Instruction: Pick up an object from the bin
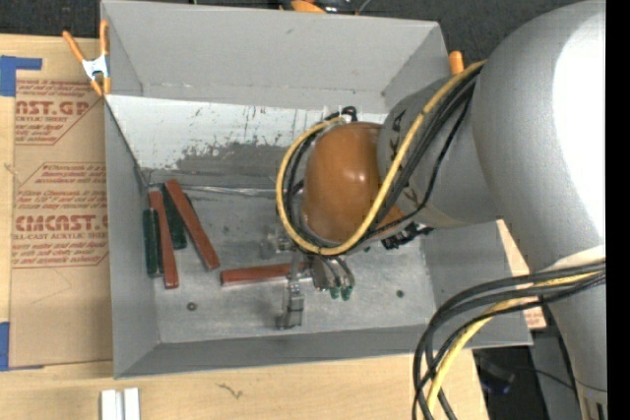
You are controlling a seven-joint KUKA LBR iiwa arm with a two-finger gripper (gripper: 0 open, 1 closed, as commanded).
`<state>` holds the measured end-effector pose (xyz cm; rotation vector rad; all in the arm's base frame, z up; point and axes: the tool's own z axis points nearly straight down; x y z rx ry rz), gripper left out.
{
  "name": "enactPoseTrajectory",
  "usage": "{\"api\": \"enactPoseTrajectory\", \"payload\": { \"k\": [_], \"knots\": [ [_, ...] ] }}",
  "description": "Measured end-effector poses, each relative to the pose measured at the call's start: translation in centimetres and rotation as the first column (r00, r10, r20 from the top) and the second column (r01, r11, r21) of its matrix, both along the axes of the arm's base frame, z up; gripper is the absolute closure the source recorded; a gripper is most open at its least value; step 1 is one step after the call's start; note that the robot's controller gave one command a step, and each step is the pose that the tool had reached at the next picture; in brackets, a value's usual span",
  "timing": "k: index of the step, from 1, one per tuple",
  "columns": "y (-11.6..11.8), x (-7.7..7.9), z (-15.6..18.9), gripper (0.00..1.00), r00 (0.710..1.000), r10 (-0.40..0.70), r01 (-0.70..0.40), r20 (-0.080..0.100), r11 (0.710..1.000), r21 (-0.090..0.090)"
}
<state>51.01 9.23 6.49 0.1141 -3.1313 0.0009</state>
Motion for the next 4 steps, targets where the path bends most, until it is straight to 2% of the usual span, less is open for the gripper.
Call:
{"api": "enactPoseTrajectory", "payload": {
  "k": [1,2,3,4],
  "knots": [
    [2.0,1.4,3.5,0.00,0.986,0.165,-0.165,0.012,0.986,0.002],
    [1.5,-0.5,3.4,0.00,0.992,0.126,-0.126,0.006,0.992,0.002],
    [1.9,2.1,0.4,0.00,0.956,0.292,-0.292,0.009,0.956,0.001],
    [2.0,2.0,0.4,0.00,0.956,0.292,-0.292,0.009,0.957,0.002]
  ]
}}
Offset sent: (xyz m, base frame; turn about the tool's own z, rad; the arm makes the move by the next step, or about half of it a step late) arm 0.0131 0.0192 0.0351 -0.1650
